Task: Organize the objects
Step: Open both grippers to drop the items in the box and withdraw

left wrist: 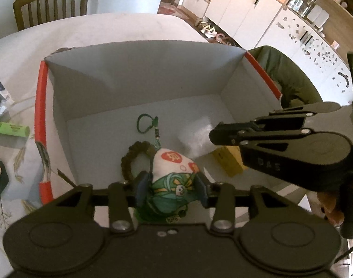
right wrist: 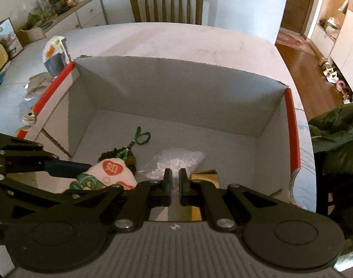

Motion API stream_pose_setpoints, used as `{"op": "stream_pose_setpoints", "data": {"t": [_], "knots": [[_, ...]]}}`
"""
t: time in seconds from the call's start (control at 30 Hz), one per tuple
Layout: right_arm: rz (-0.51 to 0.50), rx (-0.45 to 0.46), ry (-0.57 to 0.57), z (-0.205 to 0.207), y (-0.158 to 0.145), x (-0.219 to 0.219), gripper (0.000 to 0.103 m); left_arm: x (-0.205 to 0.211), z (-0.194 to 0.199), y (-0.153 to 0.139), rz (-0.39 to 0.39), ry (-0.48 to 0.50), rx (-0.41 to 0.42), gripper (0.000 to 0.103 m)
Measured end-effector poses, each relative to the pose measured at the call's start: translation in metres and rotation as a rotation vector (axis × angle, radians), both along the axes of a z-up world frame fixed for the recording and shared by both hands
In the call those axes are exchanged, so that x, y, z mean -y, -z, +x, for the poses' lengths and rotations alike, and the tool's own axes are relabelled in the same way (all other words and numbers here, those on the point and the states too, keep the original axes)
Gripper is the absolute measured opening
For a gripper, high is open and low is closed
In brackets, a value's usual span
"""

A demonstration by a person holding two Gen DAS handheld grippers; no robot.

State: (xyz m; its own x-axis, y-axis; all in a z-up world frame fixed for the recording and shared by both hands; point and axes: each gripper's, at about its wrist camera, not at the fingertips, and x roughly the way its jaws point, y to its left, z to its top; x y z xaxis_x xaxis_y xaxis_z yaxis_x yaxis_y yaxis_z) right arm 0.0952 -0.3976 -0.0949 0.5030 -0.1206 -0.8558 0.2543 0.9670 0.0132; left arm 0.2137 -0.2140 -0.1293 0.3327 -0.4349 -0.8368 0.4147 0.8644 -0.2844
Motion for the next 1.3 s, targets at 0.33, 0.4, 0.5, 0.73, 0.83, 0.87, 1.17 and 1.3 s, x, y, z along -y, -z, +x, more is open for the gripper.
{"op": "stream_pose_setpoints", "data": {"t": [0.33,0.4,0.5,0.73,0.83,0.87,1.17,1.3], "knots": [[0.018,0.055,0.004,-0.011,-0.014,0.0,0.007,-0.001,-0.013,-0.013,-0.065,0.018,0.031,0.077],[0.021,0.069,0.01,-0.014,-0.018,0.0,0.008,-0.004,-0.015,-0.018,-0.088,0.017,0.035,0.077],[0.025,0.091,0.023,-0.02,-0.024,0.0,0.01,-0.01,-0.02,-0.029,-0.116,0.018,0.054,0.079],[0.023,0.156,0.037,-0.034,-0.044,-0.009,0.03,-0.035,-0.036,-0.058,-0.164,-0.001,0.117,0.09],[0.021,0.17,0.051,-0.039,-0.051,-0.014,0.031,-0.046,-0.041,-0.069,-0.161,-0.009,0.156,0.09],[0.019,0.174,0.055,-0.041,-0.053,-0.015,0.032,-0.05,-0.043,-0.072,-0.161,-0.012,0.167,0.09],[0.005,0.234,0.096,-0.051,-0.074,-0.038,0.05,-0.096,-0.057,-0.095,-0.137,-0.036,0.243,0.093],[0.002,0.258,0.104,-0.051,-0.082,-0.056,0.055,-0.119,-0.059,-0.1,-0.134,-0.059,0.249,0.095]]}}
